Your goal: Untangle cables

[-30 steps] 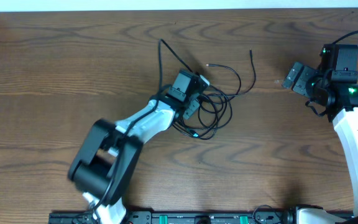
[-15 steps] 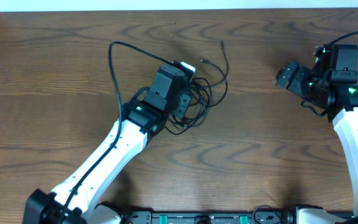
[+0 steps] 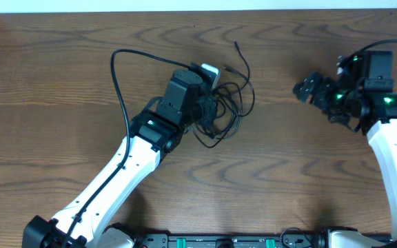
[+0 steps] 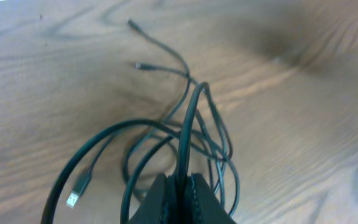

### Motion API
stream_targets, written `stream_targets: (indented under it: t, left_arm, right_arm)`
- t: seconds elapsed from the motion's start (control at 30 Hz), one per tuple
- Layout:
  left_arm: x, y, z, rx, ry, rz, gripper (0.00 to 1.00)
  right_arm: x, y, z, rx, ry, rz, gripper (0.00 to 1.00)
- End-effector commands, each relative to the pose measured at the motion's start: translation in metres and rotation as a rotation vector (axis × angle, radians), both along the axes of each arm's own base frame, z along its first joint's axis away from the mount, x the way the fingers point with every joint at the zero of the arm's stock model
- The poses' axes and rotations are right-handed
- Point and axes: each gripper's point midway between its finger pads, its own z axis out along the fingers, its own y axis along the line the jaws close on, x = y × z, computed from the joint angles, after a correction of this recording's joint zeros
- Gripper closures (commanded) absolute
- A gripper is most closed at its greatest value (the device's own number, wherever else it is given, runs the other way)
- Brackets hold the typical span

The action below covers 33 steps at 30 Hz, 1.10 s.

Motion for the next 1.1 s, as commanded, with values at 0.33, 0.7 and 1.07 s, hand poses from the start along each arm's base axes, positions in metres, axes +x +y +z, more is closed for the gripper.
stream_targets:
  t: [0.33,0.7,1.07]
  left_arm:
    - [-0.004,-0.002,0.062,-0.227,-0.068,0.080,0.93]
    - [-0.021,0.007,0.094,-0.299,-0.099,0.095,0.93]
    - [-0.024,0.002,0.094,-0.332,-0.070,0.085,0.93]
  right_arm:
    - [-0.031,0.096,-0.040,0.042,0.035,0.223,0.16]
    - [-0.033,0.121,-0.051,0.062,-0.006,0.278,0.41]
    - [-0.037,0.161,-0.048,0.037,-0.083,0.377,0.34]
